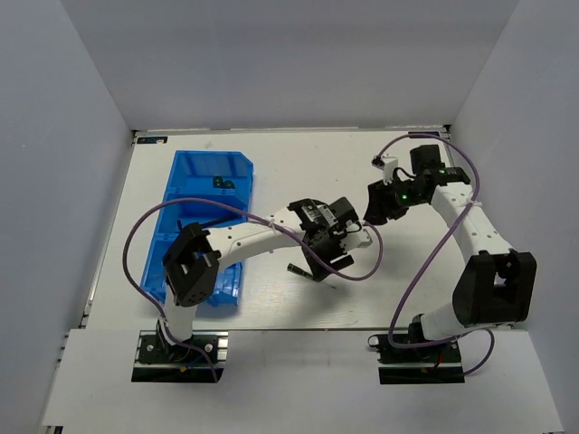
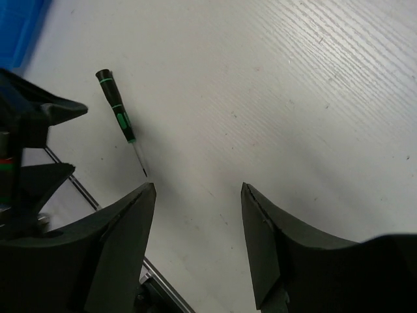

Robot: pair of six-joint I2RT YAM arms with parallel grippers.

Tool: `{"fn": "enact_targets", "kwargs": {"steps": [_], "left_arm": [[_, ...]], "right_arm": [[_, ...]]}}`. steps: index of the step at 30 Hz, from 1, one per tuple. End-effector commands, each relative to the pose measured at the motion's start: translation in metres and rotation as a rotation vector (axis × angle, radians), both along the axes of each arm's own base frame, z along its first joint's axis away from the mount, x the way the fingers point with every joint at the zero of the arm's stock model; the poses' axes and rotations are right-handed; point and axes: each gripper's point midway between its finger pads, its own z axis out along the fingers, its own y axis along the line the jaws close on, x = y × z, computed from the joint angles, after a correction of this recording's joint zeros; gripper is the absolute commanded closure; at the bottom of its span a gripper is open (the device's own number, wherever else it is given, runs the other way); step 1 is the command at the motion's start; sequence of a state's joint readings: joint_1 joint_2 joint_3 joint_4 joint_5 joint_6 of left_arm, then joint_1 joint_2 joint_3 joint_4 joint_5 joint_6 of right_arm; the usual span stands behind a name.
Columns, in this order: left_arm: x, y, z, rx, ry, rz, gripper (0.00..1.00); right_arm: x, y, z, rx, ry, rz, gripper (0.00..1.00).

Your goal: Sort the tools into containers

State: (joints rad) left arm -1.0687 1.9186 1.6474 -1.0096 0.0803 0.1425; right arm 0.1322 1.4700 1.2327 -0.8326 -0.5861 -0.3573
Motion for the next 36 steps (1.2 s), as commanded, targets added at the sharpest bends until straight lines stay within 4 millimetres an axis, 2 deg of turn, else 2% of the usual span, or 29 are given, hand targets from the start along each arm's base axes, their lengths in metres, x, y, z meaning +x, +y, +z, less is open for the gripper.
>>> {"fn": "enact_targets", "kwargs": {"steps": [1, 5, 9, 10, 11, 15, 19, 22, 23, 24, 25, 26, 27, 29, 30, 31, 32, 34, 35, 36], "left_arm": [[0.007, 0.008, -0.021, 0.08, -0.018, -0.138, 0.22], [0.006, 0.022, -0.049, 0.14, 0.012, -0.161, 0.23], [0.015, 0.029, -0.063, 0.168, 0.004, -0.146, 0.25], [0.021, 0.03, -0.066, 0.171, -0.005, -0.134, 0.26], [0.02, 0.032, -0.075, 0.187, 0.006, -0.135, 0.27], [0.028, 0.044, -0.098, 0.266, -0.004, -0.104, 0.35], [0.032, 0.05, -0.107, 0.305, -0.022, -0.087, 0.47], [0.036, 0.057, -0.108, 0.336, -0.048, -0.069, 0.63], [0.035, 0.057, -0.108, 0.333, -0.043, -0.043, 0.79], [0.039, 0.059, -0.104, 0.341, -0.071, -0.023, 0.91], [0.043, 0.058, -0.094, 0.334, -0.092, -0.001, 0.98], [0.044, 0.056, -0.085, 0.313, -0.106, 0.04, 1.0], [0.052, 0.051, -0.058, 0.232, -0.144, 0.092, 1.0], [0.058, 0.05, -0.026, 0.172, -0.204, 0.119, 1.0], [0.063, 0.059, -0.015, 0.166, -0.237, 0.158, 1.0], [0.063, 0.066, 0.008, 0.133, -0.276, 0.186, 1.0], [0.067, 0.075, 0.019, 0.132, -0.296, 0.222, 1.0], [0.067, 0.097, 0.032, 0.163, -0.349, 0.313, 1.0], [0.064, 0.115, 0.044, 0.158, -0.37, 0.364, 1.0], [0.067, 0.13, 0.053, 0.156, -0.406, 0.472, 1.0]], "right_arm": [[-0.012, -0.001, 0.007, 0.076, 0.022, 0.009, 0.38], [-0.01, -0.012, 0.015, 0.096, 0.017, -0.036, 0.38], [-0.01, -0.018, 0.015, 0.116, 0.033, -0.059, 0.38], [-0.012, -0.015, 0.015, 0.121, 0.039, -0.054, 0.38], [-0.008, -0.028, 0.016, 0.128, 0.045, -0.105, 0.38], [-0.009, -0.031, 0.02, 0.18, 0.068, -0.138, 0.38], [-0.01, -0.034, 0.021, 0.211, 0.072, -0.152, 0.38], [-0.01, -0.035, 0.024, 0.242, 0.076, -0.156, 0.38], [-0.011, -0.036, 0.024, 0.251, 0.08, -0.158, 0.38], [-0.012, -0.036, 0.023, 0.252, 0.083, -0.153, 0.38], [-0.012, -0.036, 0.023, 0.253, 0.082, -0.15, 0.38], [-0.017, -0.036, 0.022, 0.251, 0.082, -0.133, 0.38], [-0.019, -0.036, 0.019, 0.246, 0.079, -0.121, 0.4], [-0.022, -0.037, 0.017, 0.242, 0.072, -0.109, 0.45], [-0.024, -0.037, 0.014, 0.243, 0.078, -0.107, 0.51], [-0.025, -0.037, 0.014, 0.248, 0.079, -0.104, 0.54], [-0.027, -0.035, 0.01, 0.255, 0.091, -0.1, 0.56], [-0.027, -0.035, 0.009, 0.264, 0.098, -0.104, 0.58], [-0.028, -0.034, 0.006, 0.27, 0.109, -0.105, 0.58], [-0.024, -0.035, 0.006, 0.272, 0.098, -0.109, 0.58]]}}
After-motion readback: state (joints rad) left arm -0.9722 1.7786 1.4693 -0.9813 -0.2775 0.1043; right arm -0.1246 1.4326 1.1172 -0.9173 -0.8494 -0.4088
